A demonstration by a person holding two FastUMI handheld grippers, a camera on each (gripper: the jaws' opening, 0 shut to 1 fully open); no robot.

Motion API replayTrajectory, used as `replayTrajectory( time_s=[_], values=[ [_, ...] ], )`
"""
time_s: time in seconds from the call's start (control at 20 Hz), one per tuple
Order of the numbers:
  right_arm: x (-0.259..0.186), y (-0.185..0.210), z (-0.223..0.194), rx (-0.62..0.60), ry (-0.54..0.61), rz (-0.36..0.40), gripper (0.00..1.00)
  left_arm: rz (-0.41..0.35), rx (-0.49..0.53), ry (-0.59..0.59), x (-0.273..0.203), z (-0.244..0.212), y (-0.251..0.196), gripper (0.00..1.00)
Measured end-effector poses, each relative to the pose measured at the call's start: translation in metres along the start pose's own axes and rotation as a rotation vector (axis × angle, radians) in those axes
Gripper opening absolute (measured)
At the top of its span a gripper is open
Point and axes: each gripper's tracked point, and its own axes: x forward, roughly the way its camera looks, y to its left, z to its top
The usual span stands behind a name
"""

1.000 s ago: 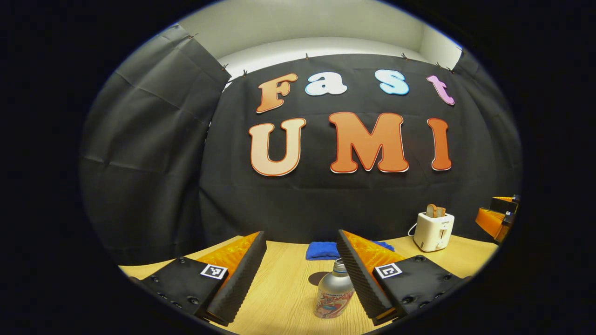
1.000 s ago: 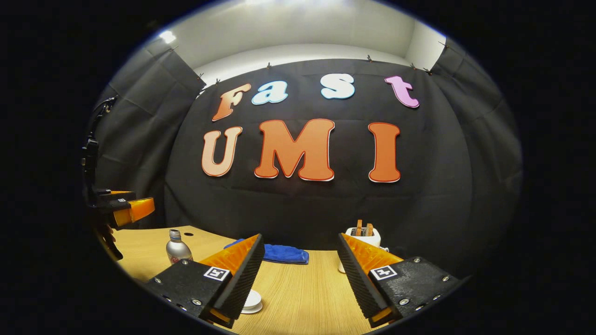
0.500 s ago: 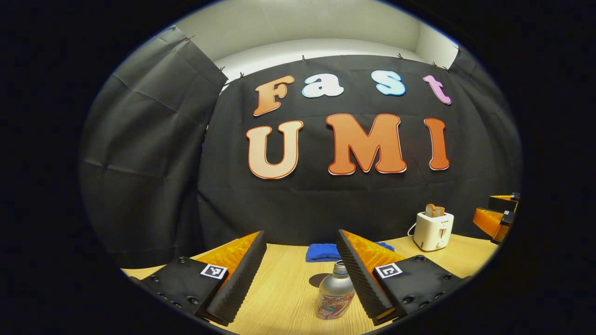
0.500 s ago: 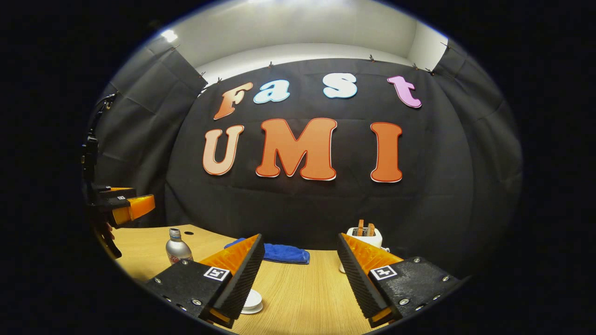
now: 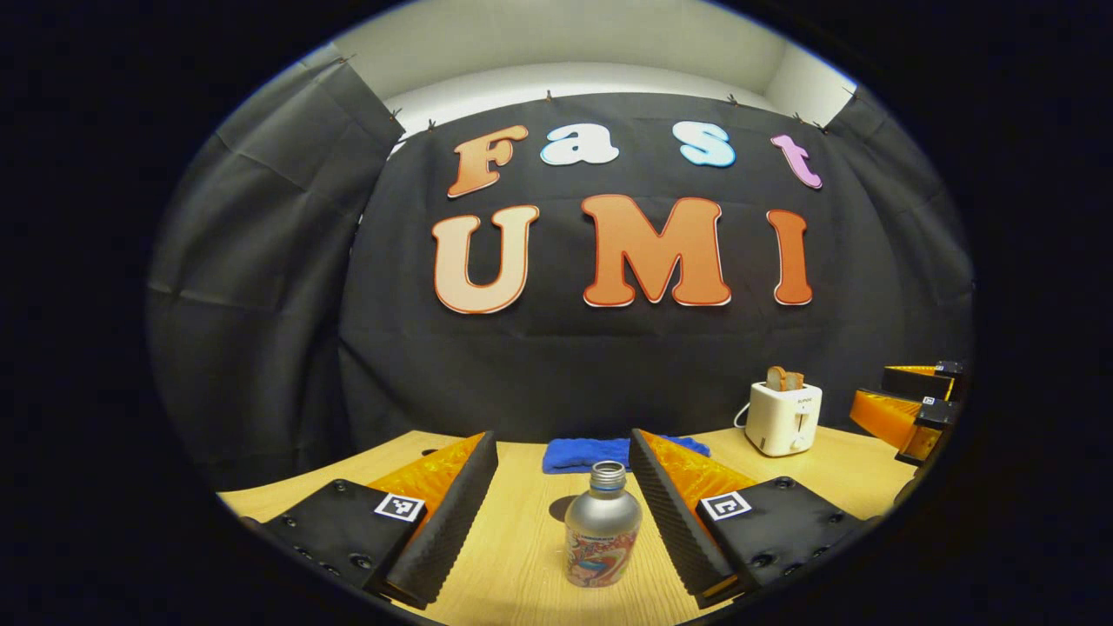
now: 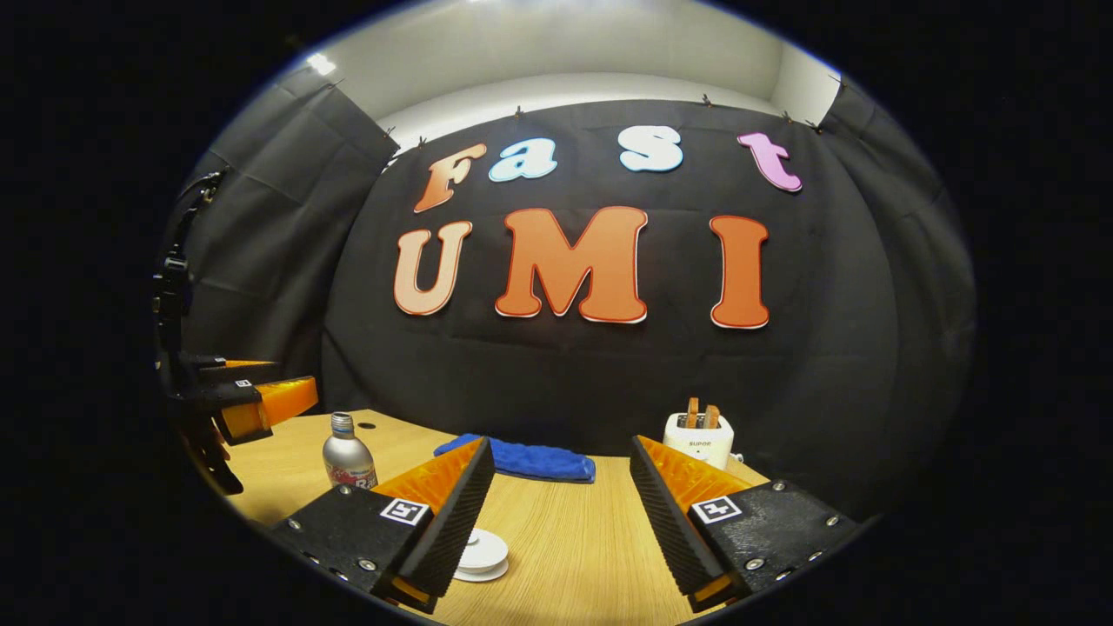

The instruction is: Open the teacup lid with one hand, grasp the water bottle and pour water into the teacup with the other hand; after pouring, place the water bottle on the coaster and then close the teacup lid.

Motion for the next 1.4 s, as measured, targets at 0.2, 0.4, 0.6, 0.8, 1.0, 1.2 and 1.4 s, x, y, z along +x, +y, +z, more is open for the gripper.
replayTrajectory(
  time_s=[0.2, 0.4, 0.6, 0.8, 1.0, 1.2, 1.4],
  values=[
    [0.007, 0.011, -0.027, 0.036, 0.090, 0.018, 0.93, -0.019, -0.008, 0.031, -0.001, -0.016, -0.003, 0.95],
    [0.015, 0.031, -0.056, 0.059, 0.170, 0.072, 0.89, -0.027, 0.006, 0.070, -0.004, -0.037, -0.004, 0.99],
    [0.023, 0.053, -0.084, 0.053, 0.260, 0.125, 0.81, -0.037, 0.005, 0.120, -0.007, -0.056, -0.003, 1.00],
    [0.032, 0.071, -0.103, 0.017, 0.306, 0.163, 0.74, -0.034, 0.007, 0.141, -0.006, -0.066, 0.000, 0.97],
    [0.033, 0.086, -0.125, 0.018, 0.362, 0.205, 0.63, -0.043, 0.023, 0.162, -0.005, -0.075, 0.000, 1.00],
    [0.035, 0.085, -0.136, 0.004, 0.375, 0.209, 0.54, -0.053, 0.018, 0.174, -0.003, -0.080, -0.002, 1.00],
    [0.038, 0.089, -0.140, -0.002, 0.393, 0.231, 0.46, -0.062, 0.016, 0.190, -0.001, -0.086, -0.005, 1.00]
  ],
)
